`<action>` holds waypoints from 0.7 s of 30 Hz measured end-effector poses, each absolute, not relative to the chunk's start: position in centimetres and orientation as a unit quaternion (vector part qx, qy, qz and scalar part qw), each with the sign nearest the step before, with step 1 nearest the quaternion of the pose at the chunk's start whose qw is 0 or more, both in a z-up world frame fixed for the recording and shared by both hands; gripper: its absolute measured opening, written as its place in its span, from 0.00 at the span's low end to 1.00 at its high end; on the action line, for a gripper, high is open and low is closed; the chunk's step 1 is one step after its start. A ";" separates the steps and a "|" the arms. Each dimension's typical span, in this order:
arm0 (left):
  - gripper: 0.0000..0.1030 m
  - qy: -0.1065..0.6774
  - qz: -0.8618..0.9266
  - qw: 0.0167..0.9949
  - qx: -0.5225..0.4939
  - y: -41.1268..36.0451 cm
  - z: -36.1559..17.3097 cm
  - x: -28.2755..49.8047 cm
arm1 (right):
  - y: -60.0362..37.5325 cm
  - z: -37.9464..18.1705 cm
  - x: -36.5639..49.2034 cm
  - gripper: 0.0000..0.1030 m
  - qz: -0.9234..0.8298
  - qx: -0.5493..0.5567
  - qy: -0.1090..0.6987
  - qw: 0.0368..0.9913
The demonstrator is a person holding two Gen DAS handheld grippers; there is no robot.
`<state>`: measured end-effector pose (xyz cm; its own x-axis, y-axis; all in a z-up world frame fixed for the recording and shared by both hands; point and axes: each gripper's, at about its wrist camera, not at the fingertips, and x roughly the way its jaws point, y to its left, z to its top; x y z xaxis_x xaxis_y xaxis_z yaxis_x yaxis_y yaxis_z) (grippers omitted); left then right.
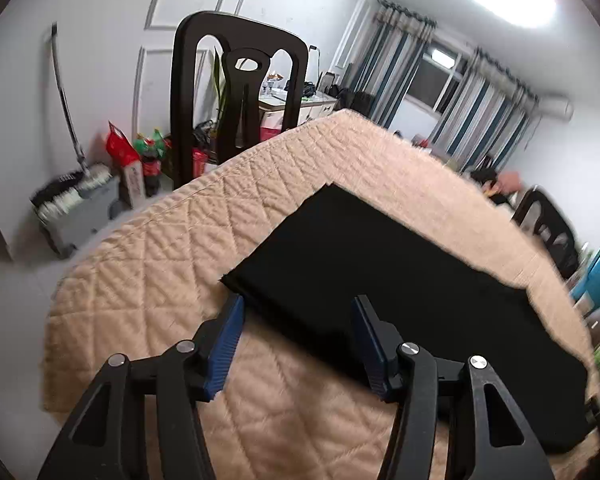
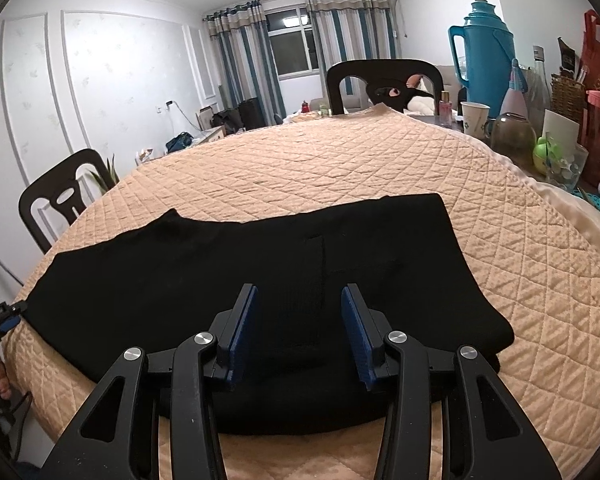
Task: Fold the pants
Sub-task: 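Grasp the edge of the black pants with the left gripper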
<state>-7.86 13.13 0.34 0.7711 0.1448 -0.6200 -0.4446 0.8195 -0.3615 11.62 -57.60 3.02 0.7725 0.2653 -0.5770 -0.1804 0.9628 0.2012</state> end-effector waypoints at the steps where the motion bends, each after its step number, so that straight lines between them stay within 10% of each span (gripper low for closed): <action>1: 0.55 0.293 0.155 0.906 -0.263 13.3 0.2 -7.7 | -57.4 2.9 11.7 0.43 0.121 0.067 0.317 0.938; 7: 0.19 0.293 0.123 0.909 -0.270 13.7 -0.3 -6.7 | -56.7 2.8 11.6 0.43 0.133 0.067 0.315 0.937; 21: 0.08 0.298 -0.029 0.930 -0.214 7.9 4.1 -3.0 | -56.4 2.6 11.4 0.43 0.146 0.083 0.318 0.933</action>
